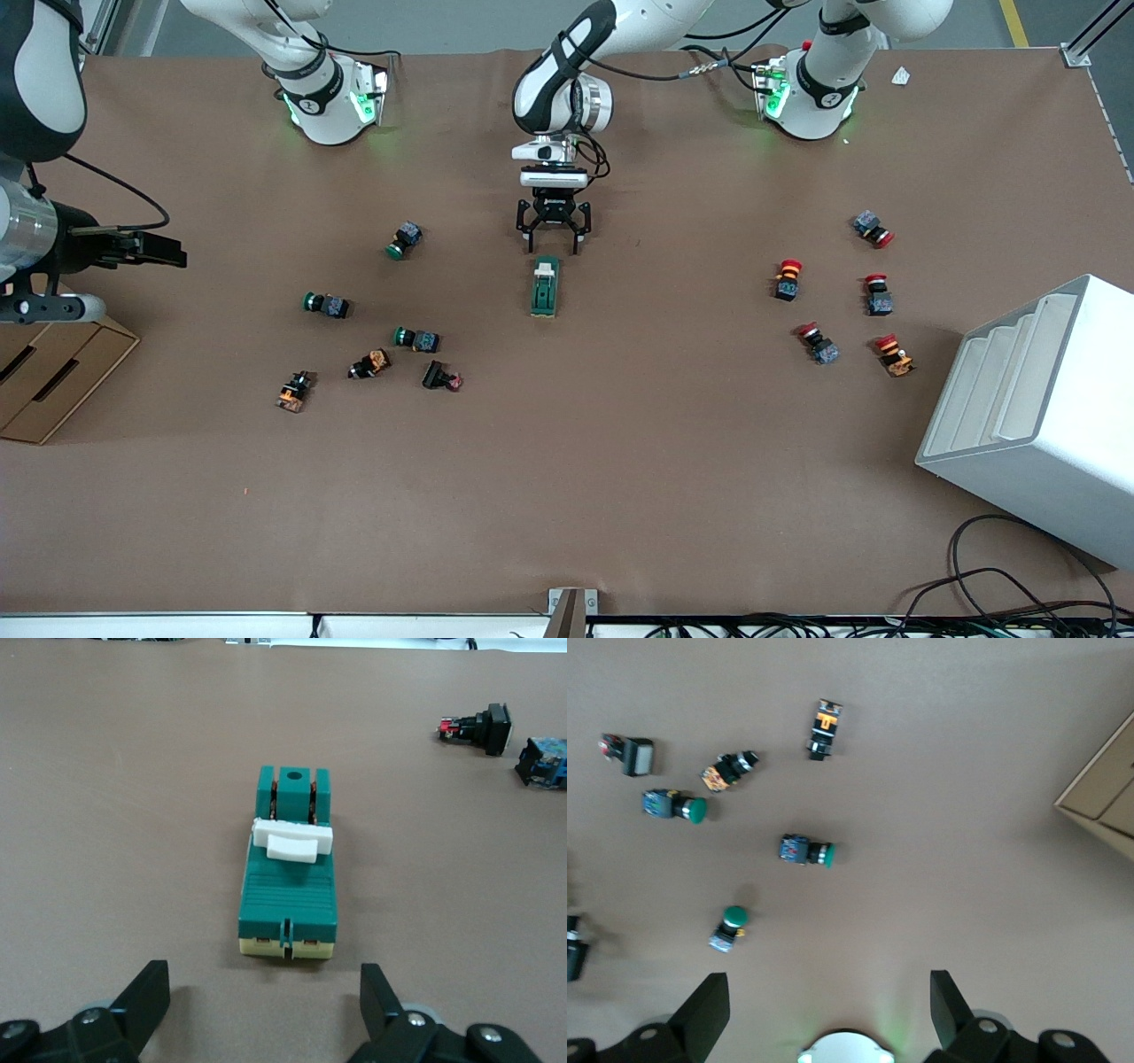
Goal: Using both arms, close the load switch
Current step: 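Reach the right gripper toward the green switch's white handle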
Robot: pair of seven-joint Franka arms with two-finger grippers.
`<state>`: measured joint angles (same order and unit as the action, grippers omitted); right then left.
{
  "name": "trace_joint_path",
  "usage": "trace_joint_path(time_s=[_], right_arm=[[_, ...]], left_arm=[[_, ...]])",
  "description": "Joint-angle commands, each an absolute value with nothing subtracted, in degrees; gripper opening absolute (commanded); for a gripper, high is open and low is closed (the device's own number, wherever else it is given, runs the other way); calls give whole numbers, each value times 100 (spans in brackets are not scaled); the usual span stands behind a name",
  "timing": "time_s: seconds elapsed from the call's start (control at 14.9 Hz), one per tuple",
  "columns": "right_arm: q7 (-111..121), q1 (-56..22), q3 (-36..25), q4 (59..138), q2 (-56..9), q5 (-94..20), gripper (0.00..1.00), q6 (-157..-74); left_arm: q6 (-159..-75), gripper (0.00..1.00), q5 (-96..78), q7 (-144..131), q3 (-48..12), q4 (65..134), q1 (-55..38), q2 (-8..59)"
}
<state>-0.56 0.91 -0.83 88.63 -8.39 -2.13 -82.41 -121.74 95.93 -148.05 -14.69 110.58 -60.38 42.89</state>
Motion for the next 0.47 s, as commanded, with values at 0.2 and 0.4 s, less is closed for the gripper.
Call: trace_joint_path(time_s=[0.2,0.4], right_arm=[[-1753,-464,-26,9253,-773,-746,100,-8655],[-2801,-921,-26,9701,-773,-1098,100,-9244]], left_arm=[[-11988,96,9686,-14810,-1468,10855,-6231,4675],[-11979,96,9659,-14581,-1477,10775,-6249,4729]])
